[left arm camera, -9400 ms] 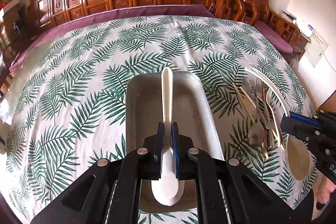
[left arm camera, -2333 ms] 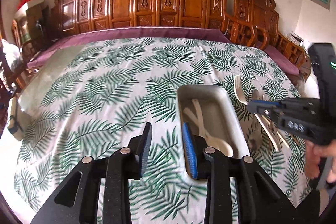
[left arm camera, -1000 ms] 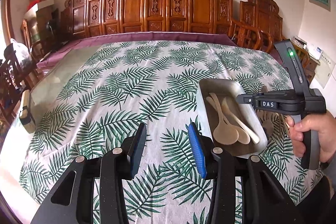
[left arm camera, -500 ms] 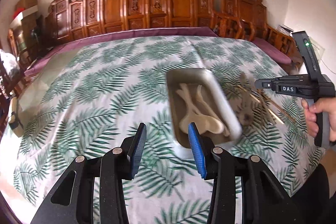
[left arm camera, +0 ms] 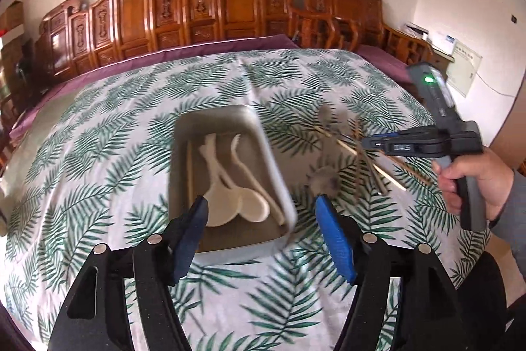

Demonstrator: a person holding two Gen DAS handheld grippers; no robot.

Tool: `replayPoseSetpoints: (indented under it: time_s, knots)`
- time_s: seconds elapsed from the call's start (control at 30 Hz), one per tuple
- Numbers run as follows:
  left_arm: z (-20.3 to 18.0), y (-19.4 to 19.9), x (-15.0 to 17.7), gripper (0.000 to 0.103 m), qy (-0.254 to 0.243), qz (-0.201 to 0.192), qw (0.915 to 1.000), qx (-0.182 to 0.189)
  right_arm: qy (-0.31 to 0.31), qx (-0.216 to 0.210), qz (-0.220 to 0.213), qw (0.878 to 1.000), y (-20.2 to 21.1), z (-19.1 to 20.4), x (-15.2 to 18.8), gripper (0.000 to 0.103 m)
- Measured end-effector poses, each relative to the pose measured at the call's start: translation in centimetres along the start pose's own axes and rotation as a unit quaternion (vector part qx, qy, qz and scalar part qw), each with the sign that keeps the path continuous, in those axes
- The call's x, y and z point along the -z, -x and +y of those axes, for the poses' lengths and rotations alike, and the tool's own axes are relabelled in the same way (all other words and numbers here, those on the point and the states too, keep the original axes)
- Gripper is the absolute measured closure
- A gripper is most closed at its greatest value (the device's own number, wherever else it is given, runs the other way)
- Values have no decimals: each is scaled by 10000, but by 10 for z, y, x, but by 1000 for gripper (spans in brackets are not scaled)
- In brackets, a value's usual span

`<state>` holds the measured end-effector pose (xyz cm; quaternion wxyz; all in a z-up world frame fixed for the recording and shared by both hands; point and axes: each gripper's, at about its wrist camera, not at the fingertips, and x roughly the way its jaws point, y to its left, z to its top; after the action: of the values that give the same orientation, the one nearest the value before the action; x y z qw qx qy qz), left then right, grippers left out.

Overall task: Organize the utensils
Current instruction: 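Grasp a metal fork with the right tool while the left tool reaches toward the chopsticks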

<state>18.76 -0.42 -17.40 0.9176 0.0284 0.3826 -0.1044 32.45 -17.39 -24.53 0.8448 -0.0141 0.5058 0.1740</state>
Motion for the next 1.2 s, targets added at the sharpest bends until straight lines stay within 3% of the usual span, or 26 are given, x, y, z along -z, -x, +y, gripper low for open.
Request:
replayPoseSetpoints:
  time_s: [0.3, 0.87, 1.0, 1.2]
  knots:
    - [-24, -13, -4, 37, -173, 103, 9998, 97, -62, 54, 246, 9997, -18, -3, -7, 81]
    - [-44, -29, -10, 37, -332, 221, 9991, 152, 121, -32, 563, 9983, -15, -4, 5, 84]
    - [-49, -31, -13, 37, -396, 240, 9988, 153, 68, -105, 503, 9987, -8, -5, 8, 94]
    - [-58, -42, -19, 37, -463, 298, 9983, 186, -23, -217, 282, 9994, 10, -10, 16, 95]
